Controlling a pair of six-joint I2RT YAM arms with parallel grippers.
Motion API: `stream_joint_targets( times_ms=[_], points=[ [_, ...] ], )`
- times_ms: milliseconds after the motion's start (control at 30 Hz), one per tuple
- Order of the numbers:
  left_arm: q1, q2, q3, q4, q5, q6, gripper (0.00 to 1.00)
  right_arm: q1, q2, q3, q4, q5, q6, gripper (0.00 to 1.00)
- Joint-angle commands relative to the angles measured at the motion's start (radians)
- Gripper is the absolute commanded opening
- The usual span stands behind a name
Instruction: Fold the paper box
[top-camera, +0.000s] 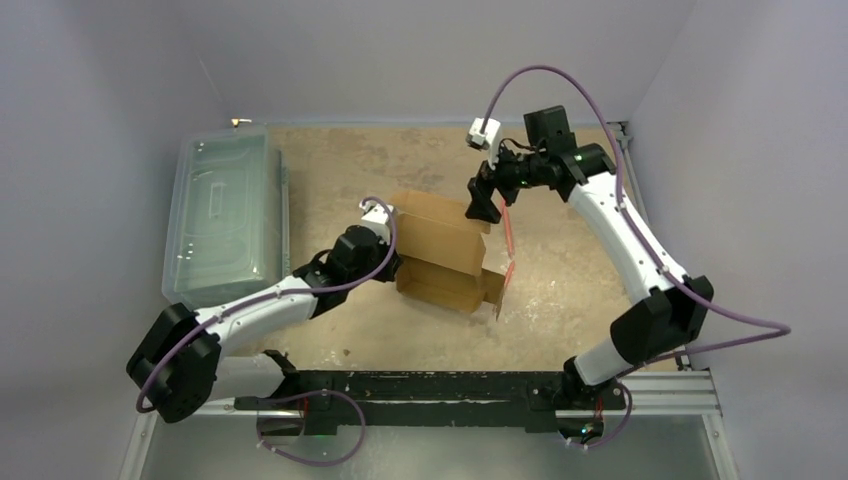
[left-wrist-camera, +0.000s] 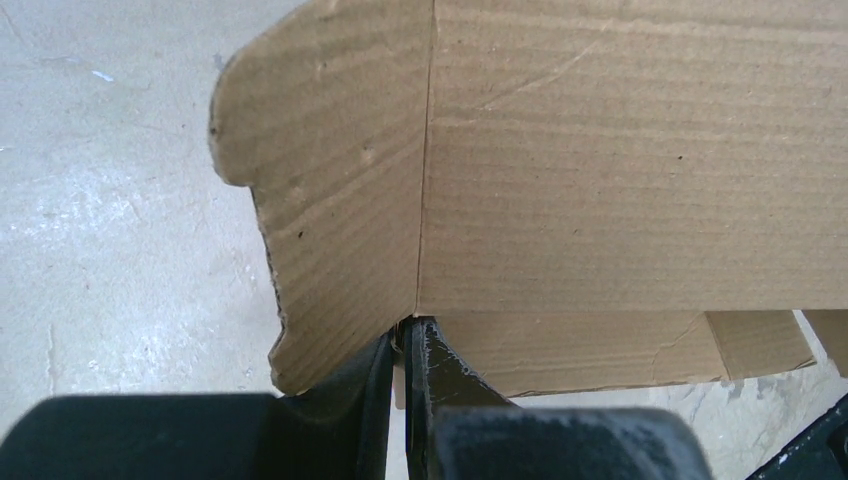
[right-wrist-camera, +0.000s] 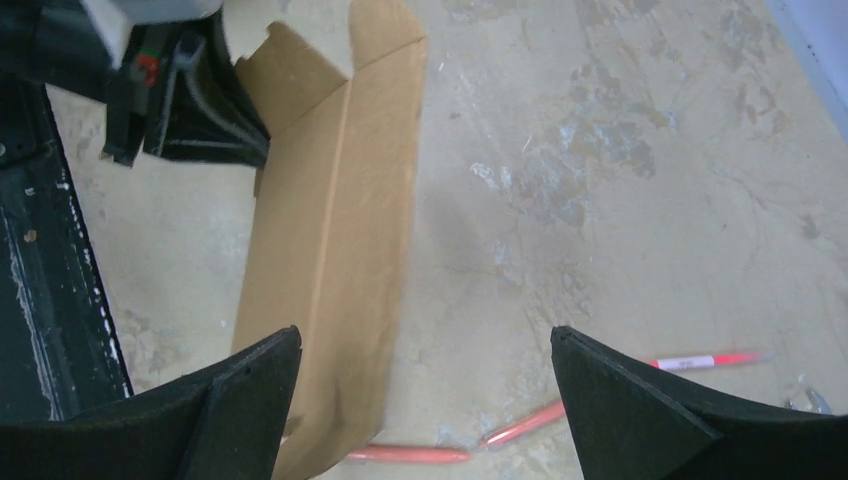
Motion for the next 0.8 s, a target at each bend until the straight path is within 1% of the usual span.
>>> stream_joint_targets(
  times_ms=[0,167,267,367,467,667,767],
  points=[
    [0.03,0.047,0.116,-0.136,0.024,-0.029,0.0,-0.019,-0.13,-0.128,0.148,-0.085,-0.01,0.97],
    [0.04,0.115,0.186,-0.193,0.024,-0.011,0.0,-0.064,-0.204,-0.281,0.328,-0.14,0.12,0.98],
    [0.04,0.13,0.198,-0.198,0.015,-0.008,0.0,-0.119,-0.201,-0.346,0.417,-0.25,0.237,0.98],
    [0.04,0.126,0.197,-0.196,0.007,-0.009,0.0,-0.138,-0.176,-0.409,0.517,-0.273,0.353,0.98],
    [0.04,0.119,0.197,-0.198,0.007,-0.005,0.0,-0.138,-0.144,-0.421,0.557,-0.276,0.403,0.98],
    [0.038,0.118,0.201,-0.198,0.003,0.007,0.0,-0.137,-0.103,-0.446,0.604,-0.38,0.487,0.96],
    [0.038,0.122,0.208,-0.199,0.003,0.01,0.0,-0.136,-0.089,-0.458,0.639,-0.416,0.539,0.9]
  ],
)
